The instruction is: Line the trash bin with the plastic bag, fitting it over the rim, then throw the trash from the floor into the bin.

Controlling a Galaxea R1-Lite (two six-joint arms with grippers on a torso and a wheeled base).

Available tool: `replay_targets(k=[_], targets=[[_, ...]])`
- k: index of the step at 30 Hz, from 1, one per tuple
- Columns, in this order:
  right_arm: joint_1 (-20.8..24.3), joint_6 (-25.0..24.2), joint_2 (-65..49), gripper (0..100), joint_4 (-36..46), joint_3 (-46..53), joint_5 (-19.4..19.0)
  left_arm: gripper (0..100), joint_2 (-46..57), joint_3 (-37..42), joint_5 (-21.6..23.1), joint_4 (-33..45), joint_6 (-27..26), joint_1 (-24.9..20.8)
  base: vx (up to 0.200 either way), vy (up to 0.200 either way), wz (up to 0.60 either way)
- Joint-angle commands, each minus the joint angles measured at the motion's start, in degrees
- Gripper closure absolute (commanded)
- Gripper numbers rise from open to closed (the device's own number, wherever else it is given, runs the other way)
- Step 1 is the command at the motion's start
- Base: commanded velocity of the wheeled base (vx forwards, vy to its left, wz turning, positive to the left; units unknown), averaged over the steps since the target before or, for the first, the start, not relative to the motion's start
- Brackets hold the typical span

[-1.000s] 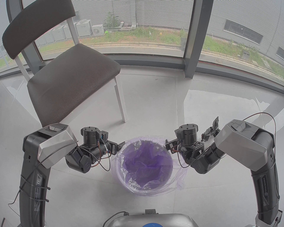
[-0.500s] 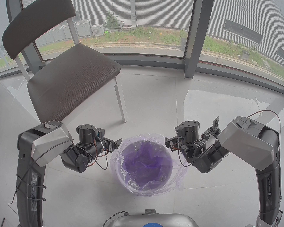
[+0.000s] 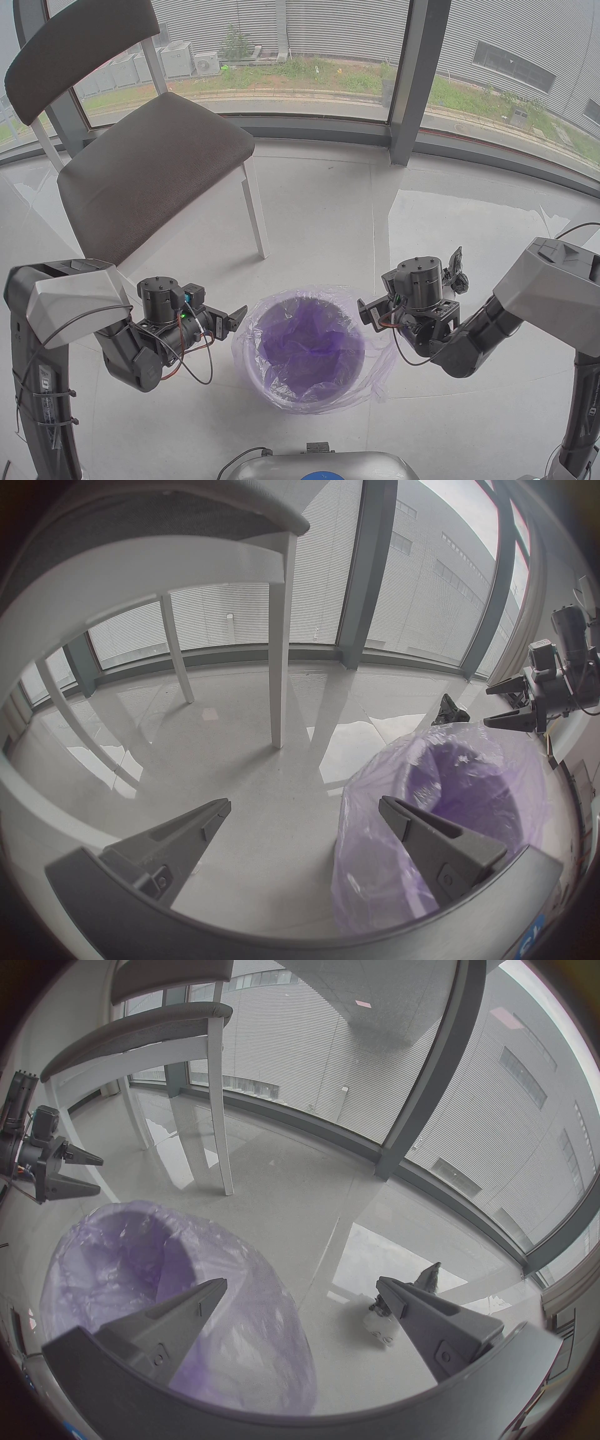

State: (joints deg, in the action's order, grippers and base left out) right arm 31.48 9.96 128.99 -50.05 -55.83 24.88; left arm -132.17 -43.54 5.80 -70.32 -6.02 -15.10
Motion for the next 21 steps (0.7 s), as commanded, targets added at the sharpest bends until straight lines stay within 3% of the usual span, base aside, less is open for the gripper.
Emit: replay_targets(k=[1,8,13,21], targets=[[-0.71,0.24,-9.28,0,0.22,8.46,-0.1,0,7.1,10.59,0.09,-3.34,-0.04,-0.01,0.0,0.0,0.0],[-3.35,5.07,-12.62,0,-0.04,17.86,-0.1,0,7.45,17.7,0.17,-8.17,-0.04,-0.19,0.0,0.0,0.0],[-2.65,4.28,-10.6,0,-0.39,18.74,-2.21,0,5.43,20.69,0.09,-13.0,-0.04,-0.89,0.0,0.0,0.0],[-2.3,2.7,-5.68,0,-0.66,18.04,-2.38,0,3.32,23.77,0.09,-18.01,-0.04,-1.16,0.0,0.0,0.0]])
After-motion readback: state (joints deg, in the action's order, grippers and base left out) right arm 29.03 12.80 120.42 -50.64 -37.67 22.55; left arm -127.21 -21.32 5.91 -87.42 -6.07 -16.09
